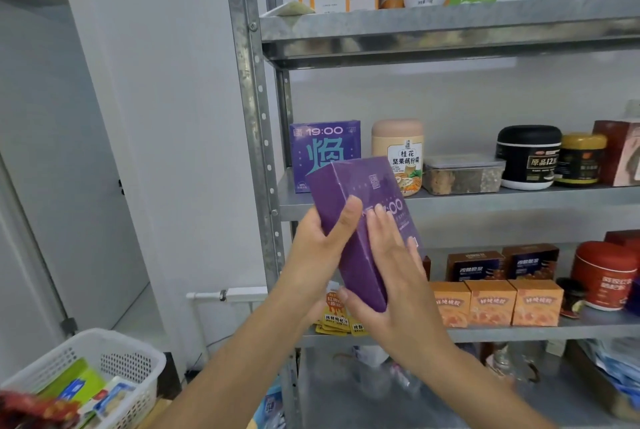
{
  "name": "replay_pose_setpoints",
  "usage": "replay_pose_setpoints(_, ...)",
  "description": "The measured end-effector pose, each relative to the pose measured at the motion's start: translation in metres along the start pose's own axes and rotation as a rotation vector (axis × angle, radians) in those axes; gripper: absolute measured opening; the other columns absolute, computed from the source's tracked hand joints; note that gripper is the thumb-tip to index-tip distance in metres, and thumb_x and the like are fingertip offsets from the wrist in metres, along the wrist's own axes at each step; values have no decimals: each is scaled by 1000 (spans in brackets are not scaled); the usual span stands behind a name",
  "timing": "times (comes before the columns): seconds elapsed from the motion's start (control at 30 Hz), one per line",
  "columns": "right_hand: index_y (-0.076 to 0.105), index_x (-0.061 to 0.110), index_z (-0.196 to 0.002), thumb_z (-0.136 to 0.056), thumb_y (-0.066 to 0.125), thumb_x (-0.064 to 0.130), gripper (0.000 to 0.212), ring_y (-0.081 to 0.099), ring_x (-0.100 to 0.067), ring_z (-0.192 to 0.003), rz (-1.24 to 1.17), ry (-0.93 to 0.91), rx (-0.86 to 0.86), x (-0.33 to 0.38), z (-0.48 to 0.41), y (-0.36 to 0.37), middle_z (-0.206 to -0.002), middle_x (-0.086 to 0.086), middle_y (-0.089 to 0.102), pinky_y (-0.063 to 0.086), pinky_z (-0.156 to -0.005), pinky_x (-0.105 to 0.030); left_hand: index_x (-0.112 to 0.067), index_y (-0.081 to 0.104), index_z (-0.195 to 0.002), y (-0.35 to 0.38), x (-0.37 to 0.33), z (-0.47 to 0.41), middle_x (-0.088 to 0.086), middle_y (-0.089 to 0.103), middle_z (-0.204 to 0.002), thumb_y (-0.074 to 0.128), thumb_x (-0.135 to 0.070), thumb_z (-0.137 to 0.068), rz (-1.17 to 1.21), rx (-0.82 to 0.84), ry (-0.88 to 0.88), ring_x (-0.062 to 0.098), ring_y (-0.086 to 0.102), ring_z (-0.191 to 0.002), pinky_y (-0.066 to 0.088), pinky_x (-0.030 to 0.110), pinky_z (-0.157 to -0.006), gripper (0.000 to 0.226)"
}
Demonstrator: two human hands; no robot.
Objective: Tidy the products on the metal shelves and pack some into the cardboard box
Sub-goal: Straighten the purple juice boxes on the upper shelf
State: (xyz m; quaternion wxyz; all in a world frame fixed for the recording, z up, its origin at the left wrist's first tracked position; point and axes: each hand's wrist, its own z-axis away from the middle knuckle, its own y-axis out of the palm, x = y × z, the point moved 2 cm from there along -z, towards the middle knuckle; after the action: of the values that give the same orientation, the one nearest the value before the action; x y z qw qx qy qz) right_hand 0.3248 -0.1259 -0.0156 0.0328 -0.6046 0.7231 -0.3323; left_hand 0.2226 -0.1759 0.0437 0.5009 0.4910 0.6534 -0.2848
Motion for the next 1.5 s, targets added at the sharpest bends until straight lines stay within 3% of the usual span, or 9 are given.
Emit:
replay_pose_setpoints(0.13, -9, 41, -151, -92, 34, 63, 76, -10, -6, -148, -96, -35, 105, 0, 7, 4, -160, 19, -11, -7, -122, -38, -22, 61, -111, -5, 4, -1, -6, 75, -99, 73, -17, -84, -14, -106, 25, 8, 71, -87, 56, 21, -68, 30)
replay_pose_setpoints(0.27, -1, 37, -153, -95, 13, 67, 67, -5, -1, -148, -101, 48, 43, -34, 4, -10, -159, 25, -9, -2, -122, -40, -18, 60, -109, -16, 4, -4, 0, 75, -96, 68, -13, -87, 79, -85, -31, 14, 73, -81, 57, 24, -60, 24)
replay_pose_setpoints(0.4, -6, 44, -151, -85, 29, 79, 83, -6, 0, -147, -123, 149, -31, -64, -1, -26, -160, 22, -11, 7, -120, -46, -17, 57, -108, -23, 6, -6, 1, 74, -95, 67, -19, -85, 109, -5, -36, 15, 73, -79, 56, 23, -58, 26)
replay_pose_setpoints(0.5, -4, 50, -147, -63, 60, 83, 111, 32, -1, -140, -500, 304, 68, -63, 2, -35, -154, 27, 25, 40, -110, -37, -12, 57, -113, -26, 3, -9, 4, 74, -93, 68, -28, -73, 166, 11, -45, 16, 73, -78, 57, 25, -59, 44)
replay_pose_setpoints(0.63, -2, 34, -151, -59, 90, 39, 130, 58, 2, -115, -593, 314, 220, -57, 7, -44, -118, 37, 56, 51, -83, -13, -11, 56, -113, -32, 10, -15, 7, 74, -95, 66, -31, -77, 202, 7, -76, 20, 73, -80, 58, 29, -62, 43)
replay_pose_setpoints(0.87, 15, 22, -148, -65, 77, -7, 108, 60, 8, -104, -606, 329, 64, -46, 11, -39, -102, 38, 60, 51, -72, -10, -30, 29, -138, -29, 19, -23, 8, 64, -117, 72, -37, -81, 156, -40, 5, 24, 73, -90, 59, 32, -67, 72)
replay_pose_setpoints(1.0, 28, 30, -136, -61, 75, 8, 92, 60, 8, -102, -636, 328, -9, -45, 9, -41, -103, 34, 61, 52, -71, -10, -40, 17, -148, -28, 28, -19, 3, 52, -136, 68, -38, -86, -15, 89, 113, 20, 68, -108, 59, 30, -73, 81)
replay_pose_setpoints(1.13, 26, 40, -134, -57, 77, 15, 95, 60, 7, -104, -626, 323, -67, -51, 4, -47, -115, 19, 57, 51, -73, -9, -49, -2, -151, -32, 48, -10, -5, 39, -149, 82, -52, -68, -301, 263, 235, 15, 51, -131, 52, 47, -98, 118)
replay_pose_setpoints(1.5, 20, 46, -137, -54, 82, 18, 107, 58, 8, -107, -621, 339, -37, -54, 0, -41, -120, 17, 55, 50, -75, -8, -43, -13, -151, -41, 58, -13, -4, 27, -154, 82, -35, -73, -447, 219, 288, 12, 42, -138, 49, 49, -102, 123)
